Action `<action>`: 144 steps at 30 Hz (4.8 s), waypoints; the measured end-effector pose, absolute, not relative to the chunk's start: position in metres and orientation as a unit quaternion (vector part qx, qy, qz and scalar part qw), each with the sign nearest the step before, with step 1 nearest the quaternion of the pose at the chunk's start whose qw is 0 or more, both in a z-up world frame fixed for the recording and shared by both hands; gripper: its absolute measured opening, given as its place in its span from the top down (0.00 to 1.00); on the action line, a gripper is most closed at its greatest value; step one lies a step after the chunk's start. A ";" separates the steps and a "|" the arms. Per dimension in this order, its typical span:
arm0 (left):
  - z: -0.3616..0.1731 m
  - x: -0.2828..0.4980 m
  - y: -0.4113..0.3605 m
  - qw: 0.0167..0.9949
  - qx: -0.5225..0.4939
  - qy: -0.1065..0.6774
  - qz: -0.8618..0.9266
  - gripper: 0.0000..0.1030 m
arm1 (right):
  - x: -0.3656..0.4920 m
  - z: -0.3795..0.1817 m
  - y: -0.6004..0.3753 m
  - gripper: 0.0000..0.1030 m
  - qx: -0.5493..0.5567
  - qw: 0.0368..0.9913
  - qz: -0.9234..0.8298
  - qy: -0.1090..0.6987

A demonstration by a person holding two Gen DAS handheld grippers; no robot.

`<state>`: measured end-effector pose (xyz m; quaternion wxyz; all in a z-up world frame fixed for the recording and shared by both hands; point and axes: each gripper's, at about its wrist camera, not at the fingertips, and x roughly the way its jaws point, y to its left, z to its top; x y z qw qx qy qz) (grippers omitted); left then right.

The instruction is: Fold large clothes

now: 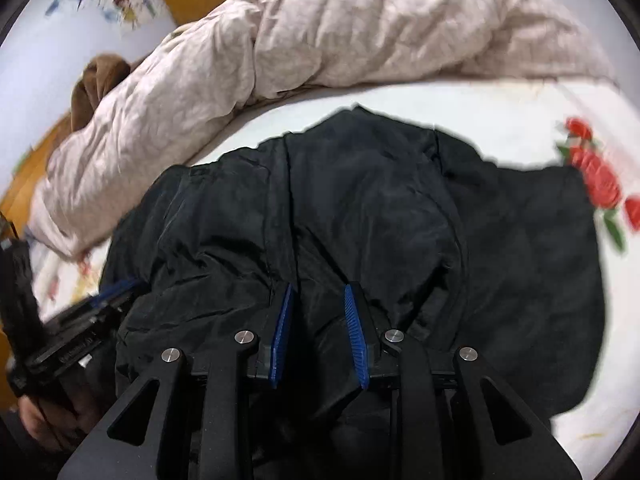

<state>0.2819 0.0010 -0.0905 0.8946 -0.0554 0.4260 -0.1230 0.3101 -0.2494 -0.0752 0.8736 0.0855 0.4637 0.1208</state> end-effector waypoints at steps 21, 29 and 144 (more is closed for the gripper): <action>-0.128 0.241 -0.023 0.879 -0.032 0.451 -0.151 0.66 | 0.264 -0.124 -0.217 0.72 0.062 0.853 0.131 0.501; -0.087 0.213 -0.016 0.881 -0.033 0.451 -0.141 0.66 | 0.230 -0.078 -0.218 0.72 0.045 0.864 0.116 0.488; 0.046 0.032 0.143 0.905 -0.206 0.359 -0.095 0.86 | 0.027 0.062 -0.370 0.89 0.284 0.870 0.125 0.384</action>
